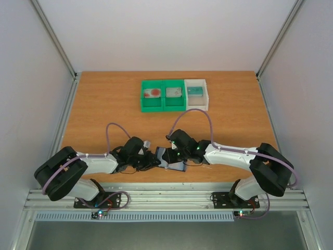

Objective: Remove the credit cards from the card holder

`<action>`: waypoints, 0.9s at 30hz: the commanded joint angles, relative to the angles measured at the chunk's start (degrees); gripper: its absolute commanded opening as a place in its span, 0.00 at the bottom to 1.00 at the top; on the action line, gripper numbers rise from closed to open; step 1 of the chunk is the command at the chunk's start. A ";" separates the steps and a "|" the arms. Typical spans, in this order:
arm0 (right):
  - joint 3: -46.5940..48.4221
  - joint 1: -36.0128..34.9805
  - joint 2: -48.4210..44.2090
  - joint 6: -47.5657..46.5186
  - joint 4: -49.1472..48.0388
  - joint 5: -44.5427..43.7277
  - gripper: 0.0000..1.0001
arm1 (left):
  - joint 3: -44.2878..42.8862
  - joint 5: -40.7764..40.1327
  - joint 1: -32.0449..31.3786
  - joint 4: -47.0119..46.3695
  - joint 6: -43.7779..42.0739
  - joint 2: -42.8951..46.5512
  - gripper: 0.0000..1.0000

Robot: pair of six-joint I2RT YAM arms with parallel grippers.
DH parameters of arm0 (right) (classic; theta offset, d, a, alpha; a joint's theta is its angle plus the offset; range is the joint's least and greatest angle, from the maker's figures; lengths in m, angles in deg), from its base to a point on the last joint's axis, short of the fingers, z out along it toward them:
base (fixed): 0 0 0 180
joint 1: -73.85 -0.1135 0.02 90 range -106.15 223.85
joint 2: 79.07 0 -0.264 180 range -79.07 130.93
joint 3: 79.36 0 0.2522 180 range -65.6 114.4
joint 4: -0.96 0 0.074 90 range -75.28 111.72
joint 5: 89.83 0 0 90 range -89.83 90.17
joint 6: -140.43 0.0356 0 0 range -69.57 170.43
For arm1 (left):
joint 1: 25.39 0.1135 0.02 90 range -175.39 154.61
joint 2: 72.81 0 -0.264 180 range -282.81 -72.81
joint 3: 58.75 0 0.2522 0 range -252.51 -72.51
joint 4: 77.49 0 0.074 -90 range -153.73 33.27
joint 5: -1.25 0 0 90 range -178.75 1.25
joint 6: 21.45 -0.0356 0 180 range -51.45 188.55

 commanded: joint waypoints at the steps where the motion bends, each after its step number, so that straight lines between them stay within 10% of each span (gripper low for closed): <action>1: 2.77 -0.23 2.05 -0.62 -3.10 0.36 0.16 | 2.49 0.75 -1.05 -6.76 4.73 -0.54 0.22; 17: 6.14 0.04 -2.68 -2.40 3.99 -2.31 0.22 | 4.00 -3.69 -1.23 -0.94 5.12 3.76 0.22; 27: 2.31 0.03 -6.37 0.54 8.44 -6.16 0.22 | -0.29 -15.39 -1.23 22.57 -0.08 21.69 0.27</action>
